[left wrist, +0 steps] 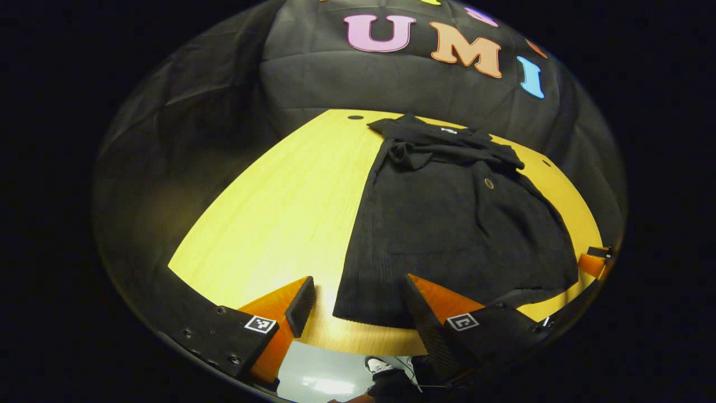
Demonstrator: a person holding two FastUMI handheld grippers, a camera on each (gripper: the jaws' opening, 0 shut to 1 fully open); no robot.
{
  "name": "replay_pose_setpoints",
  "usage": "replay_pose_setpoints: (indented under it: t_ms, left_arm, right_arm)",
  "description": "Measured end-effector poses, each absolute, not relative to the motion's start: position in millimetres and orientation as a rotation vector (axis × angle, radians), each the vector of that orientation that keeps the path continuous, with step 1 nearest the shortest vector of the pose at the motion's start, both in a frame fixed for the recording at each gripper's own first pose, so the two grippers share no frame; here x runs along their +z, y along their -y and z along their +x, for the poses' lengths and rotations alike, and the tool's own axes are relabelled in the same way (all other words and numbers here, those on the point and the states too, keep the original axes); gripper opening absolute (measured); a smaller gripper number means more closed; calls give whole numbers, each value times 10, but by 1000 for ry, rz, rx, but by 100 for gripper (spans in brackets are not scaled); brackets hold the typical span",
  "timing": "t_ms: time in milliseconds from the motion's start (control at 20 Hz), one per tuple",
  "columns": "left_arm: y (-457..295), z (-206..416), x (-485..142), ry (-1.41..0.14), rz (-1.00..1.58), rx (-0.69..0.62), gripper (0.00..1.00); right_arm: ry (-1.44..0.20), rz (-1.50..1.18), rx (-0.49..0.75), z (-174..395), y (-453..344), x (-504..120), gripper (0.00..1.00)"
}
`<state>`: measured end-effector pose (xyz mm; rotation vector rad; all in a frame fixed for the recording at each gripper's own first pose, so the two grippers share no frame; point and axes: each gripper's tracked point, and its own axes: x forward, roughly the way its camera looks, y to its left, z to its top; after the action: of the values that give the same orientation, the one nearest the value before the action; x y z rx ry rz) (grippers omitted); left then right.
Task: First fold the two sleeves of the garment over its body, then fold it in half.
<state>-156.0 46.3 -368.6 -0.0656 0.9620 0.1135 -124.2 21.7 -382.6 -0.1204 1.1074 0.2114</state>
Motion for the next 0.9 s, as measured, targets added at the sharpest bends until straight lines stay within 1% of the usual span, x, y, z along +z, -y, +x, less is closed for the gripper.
replay_pose_setpoints:
  t_ms: [100,150,200,250,300,350,400,450,500,550,600,650,700,750,800,850,900]
  left_arm:
    - [-453,-1551,-3682,-953,-46,96,94]
    - [-451,-1557,-3691,-952,-36,87,94]
    - [-448,-1543,-3684,-949,-36,84,94]
    - [-454,-1549,-3698,-952,-37,84,94]
    - [-456,-1539,-3686,-943,-34,82,94]
    - [-442,-1554,-3698,-943,-32,78,94]
    - [-422,-1543,-3684,-931,-31,71,94]
    - [-396,-1544,-3691,-927,-26,56,93]
    - [-344,-1528,-3689,-915,-23,33,89]
    - [-292,-1534,-3690,-910,-18,6,81]
    - [-248,-1525,-3675,-904,-12,-14,72]
    - [-189,-1497,-3689,-899,-16,-31,53]
    - [-147,-1471,-3691,-895,-27,-35,43]
    - [-140,-1456,-3687,-895,-41,-19,18]
    - [-146,-1431,-3704,-910,-59,1,7]
    - [-140,-1448,-3705,-929,-86,16,0]
    - [-118,-1440,-3679,-940,-135,16,0]
  right_arm:
    - [-1142,-153,220,-1313,-215,-3925,94]
    - [-1158,-173,219,-1348,-195,-3966,99]
    - [-1183,-190,222,-1414,-177,-4020,99]
    - [-1191,-191,227,-1438,-178,-4011,94]
    - [-1180,-171,221,-1398,-200,-4006,99]
    - [-1188,-159,223,-1407,-207,-4020,100]
    - [-1173,-158,228,-1393,-215,-4015,97]
    - [-1179,-160,243,-1405,-227,-4028,98]
    - [-1172,-161,258,-1412,-255,-4018,97]
    - [-1173,-163,276,-1416,-305,-4020,92]
    - [-1170,-167,287,-1412,-350,-4049,79]
    - [-1167,-161,301,-1406,-407,-4051,66]
    - [-1166,-156,313,-1431,-468,-4058,48]
    - [-1155,-164,314,-1422,-475,-4048,30]
    - [-1165,-173,322,-1432,-467,-4048,12]
    - [-1178,-164,328,-1427,-465,-4042,8]
    - [-1177,-131,319,-1438,-487,-4036,8]
